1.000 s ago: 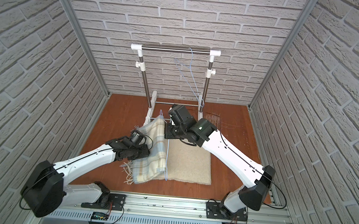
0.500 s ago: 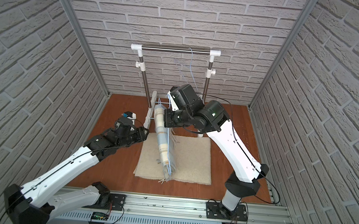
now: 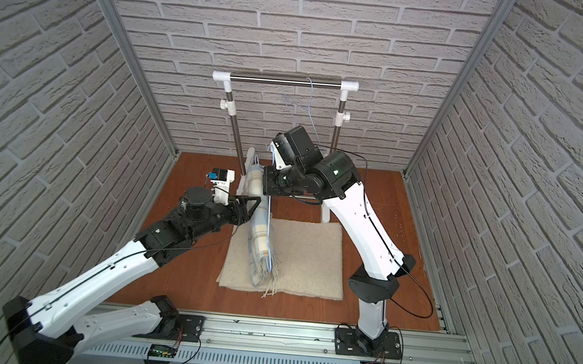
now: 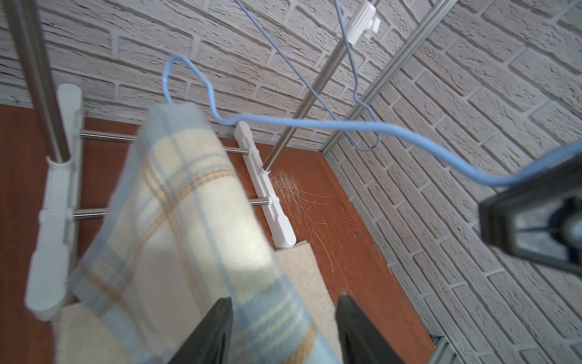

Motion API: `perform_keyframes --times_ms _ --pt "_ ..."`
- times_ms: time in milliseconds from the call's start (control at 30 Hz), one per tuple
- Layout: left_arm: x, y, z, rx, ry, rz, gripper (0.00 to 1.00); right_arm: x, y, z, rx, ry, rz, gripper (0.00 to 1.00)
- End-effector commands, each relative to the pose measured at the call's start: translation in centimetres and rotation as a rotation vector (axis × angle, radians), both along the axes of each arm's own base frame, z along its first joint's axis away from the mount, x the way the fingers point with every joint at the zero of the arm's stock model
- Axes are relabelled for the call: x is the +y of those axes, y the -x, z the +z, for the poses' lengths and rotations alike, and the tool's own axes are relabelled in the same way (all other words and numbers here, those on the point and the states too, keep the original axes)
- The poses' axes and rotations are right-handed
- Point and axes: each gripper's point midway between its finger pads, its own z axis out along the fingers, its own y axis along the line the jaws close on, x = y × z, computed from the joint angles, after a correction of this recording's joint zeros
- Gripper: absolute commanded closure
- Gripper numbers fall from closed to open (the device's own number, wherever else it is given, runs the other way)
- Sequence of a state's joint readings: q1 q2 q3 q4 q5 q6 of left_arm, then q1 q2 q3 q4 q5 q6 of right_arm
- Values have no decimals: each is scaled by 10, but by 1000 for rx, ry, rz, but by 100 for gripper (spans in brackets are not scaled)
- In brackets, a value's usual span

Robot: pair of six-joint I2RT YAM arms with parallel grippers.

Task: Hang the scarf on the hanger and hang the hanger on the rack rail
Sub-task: Place the hanger at the clothesline.

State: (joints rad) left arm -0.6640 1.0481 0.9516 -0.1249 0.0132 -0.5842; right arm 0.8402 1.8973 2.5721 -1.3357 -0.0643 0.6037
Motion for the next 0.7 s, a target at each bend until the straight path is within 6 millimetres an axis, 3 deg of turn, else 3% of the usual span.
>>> perform_keyframes --times_ms 0,67,133,200,300,433,533,667 --pt "-24 3 -70 99 -85 -96 44 0 -12 55 -116 -175 -27 97" --pt "-23 5 -97 162 -119 -93 43 -4 -15 61 -124 -190 -43 97" --pt "-16 6 -93 143 -132 -74 40 -6 -18 61 -127 -190 -56 97" --pt "-5 5 -67 66 -129 -33 37 -6 -21 57 -123 -180 -61 97" --pt "15 2 -12 -43 -95 28 31 -6 -25 51 -129 -152 -70 97" --pt "21 5 37 -87 -58 27 25 -6 -33 49 -157 -131 -86 97" --pt "15 5 52 -36 -45 -3 24 -7 -39 48 -171 -121 -101 97" --pt "1 2 56 69 11 -53 24 -5 -44 44 -181 -106 -108 97"
